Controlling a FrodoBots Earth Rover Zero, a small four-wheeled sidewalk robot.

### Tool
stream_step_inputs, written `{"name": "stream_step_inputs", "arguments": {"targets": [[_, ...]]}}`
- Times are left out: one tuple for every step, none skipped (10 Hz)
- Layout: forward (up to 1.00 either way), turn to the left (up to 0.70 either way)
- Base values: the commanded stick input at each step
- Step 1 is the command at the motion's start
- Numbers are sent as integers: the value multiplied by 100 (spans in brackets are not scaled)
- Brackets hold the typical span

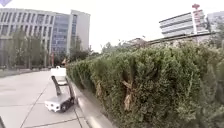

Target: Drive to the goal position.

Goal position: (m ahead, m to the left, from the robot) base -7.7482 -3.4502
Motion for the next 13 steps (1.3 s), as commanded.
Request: {"name": "stream_step_inputs", "arguments": {"targets": [[5,0],[5,0],[5,0],[5,0],[5,0],[5,0],[5,0],[5,0],[5,0],[5,0],[5,0],[5,0],[5,0]]}}
